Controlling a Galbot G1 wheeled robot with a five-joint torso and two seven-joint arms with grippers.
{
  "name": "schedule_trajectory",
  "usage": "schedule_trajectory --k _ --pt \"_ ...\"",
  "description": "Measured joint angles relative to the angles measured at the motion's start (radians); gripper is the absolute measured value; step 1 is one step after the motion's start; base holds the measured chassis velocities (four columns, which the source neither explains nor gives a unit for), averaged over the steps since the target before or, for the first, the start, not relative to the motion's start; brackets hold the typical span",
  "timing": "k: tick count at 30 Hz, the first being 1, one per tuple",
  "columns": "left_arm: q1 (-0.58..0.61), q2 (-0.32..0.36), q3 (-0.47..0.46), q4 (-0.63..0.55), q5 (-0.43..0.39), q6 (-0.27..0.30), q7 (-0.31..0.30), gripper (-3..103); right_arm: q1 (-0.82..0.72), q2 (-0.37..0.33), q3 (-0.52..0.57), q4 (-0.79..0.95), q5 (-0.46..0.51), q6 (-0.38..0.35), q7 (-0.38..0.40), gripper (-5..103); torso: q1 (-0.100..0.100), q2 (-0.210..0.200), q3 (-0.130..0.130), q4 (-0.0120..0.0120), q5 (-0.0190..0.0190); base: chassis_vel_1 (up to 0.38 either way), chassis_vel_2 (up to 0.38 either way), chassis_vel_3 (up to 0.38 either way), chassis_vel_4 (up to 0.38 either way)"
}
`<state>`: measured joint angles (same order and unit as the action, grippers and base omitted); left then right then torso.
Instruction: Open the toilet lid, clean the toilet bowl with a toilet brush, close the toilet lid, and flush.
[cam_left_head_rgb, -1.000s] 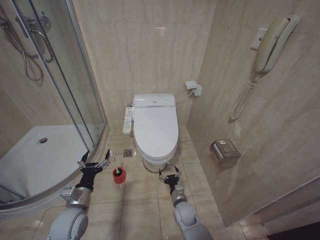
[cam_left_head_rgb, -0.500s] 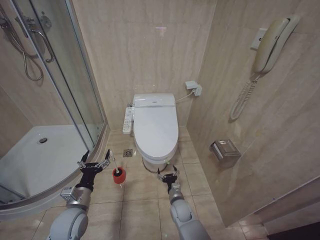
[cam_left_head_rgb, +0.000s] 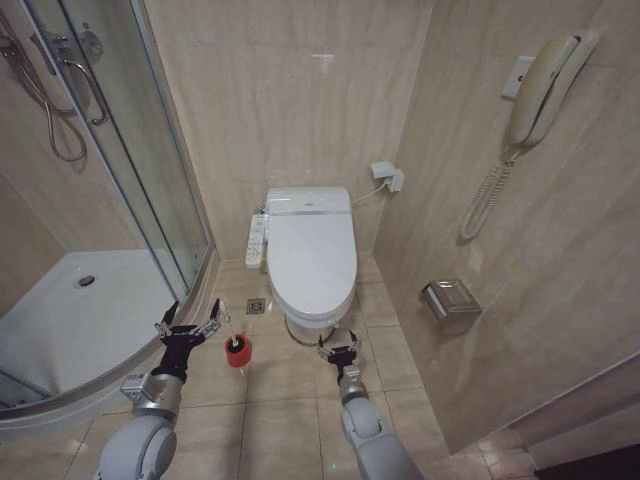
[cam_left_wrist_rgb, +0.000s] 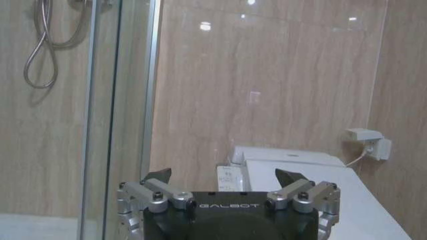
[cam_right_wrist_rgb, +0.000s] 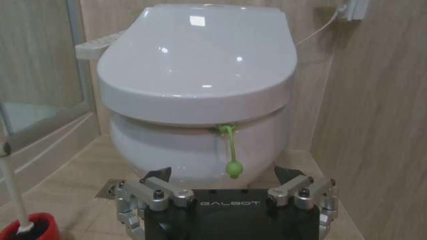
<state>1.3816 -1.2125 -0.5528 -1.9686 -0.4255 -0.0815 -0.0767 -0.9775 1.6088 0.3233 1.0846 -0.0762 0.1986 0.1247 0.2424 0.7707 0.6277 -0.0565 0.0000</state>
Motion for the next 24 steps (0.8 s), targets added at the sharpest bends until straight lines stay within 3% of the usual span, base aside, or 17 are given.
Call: schedule_trajectory --k 6,24 --pt "0.000 0.000 0.000 0.000 0.000 0.000 0.000 100 0.005 0.000 -0.001 0.015 -0.002 -0.021 -0.033 100 0.000 0.000 0.000 0.0000 0.0001 0.000 0.000 0.000 0.000" --pt "0.000 0.000 0.000 0.000 0.000 0.000 0.000 100 0.106 -0.001 0.009 -0.109 -0.029 0.000 0.036 100 0.000 0.000 0.000 0.0000 0.0000 0.000 0.000 0.000 0.000"
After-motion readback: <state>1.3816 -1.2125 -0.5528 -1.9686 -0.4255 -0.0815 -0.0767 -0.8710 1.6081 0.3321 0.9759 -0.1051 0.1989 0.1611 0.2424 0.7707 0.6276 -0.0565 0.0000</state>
